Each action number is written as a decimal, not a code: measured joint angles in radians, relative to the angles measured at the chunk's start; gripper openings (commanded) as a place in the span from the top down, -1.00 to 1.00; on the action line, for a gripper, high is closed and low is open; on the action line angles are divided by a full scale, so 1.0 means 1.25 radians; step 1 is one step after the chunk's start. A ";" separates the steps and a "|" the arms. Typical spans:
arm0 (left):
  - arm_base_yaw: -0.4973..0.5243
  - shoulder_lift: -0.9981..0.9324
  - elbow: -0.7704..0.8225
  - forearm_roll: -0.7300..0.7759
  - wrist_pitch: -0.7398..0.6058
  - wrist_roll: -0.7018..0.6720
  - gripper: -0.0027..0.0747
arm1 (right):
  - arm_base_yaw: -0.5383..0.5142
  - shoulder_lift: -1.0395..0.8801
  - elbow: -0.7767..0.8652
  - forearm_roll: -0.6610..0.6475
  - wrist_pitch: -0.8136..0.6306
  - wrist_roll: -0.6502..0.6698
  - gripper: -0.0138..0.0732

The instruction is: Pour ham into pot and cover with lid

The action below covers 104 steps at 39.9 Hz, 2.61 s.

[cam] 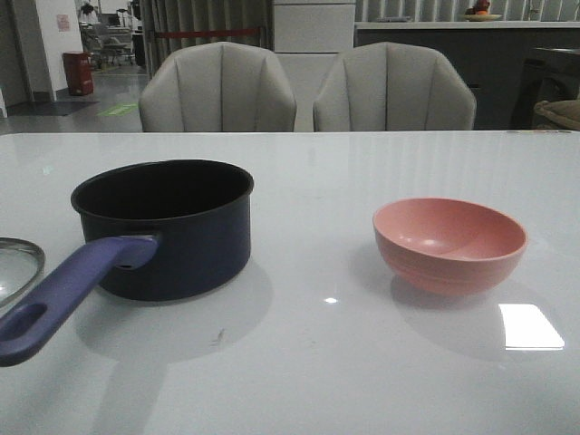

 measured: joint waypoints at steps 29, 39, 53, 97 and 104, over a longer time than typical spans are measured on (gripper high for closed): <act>0.098 0.505 -0.374 -0.116 0.228 0.139 -0.81 | 0.000 0.000 0.000 0.001 0.000 -0.001 0.35; 0.098 0.602 -0.442 -0.114 0.266 0.142 -0.81 | 0.000 0.000 0.000 0.001 0.000 -0.001 0.35; 0.098 0.680 -0.480 -0.114 0.269 0.142 -0.76 | 0.000 0.000 0.000 0.001 0.000 -0.001 0.35; 0.121 0.722 -0.482 -0.149 0.269 0.182 0.03 | 0.000 0.000 0.000 0.001 0.000 -0.001 0.35; 0.121 0.723 -0.499 -0.145 0.286 0.185 0.03 | 0.000 0.000 0.000 0.001 0.000 -0.001 0.35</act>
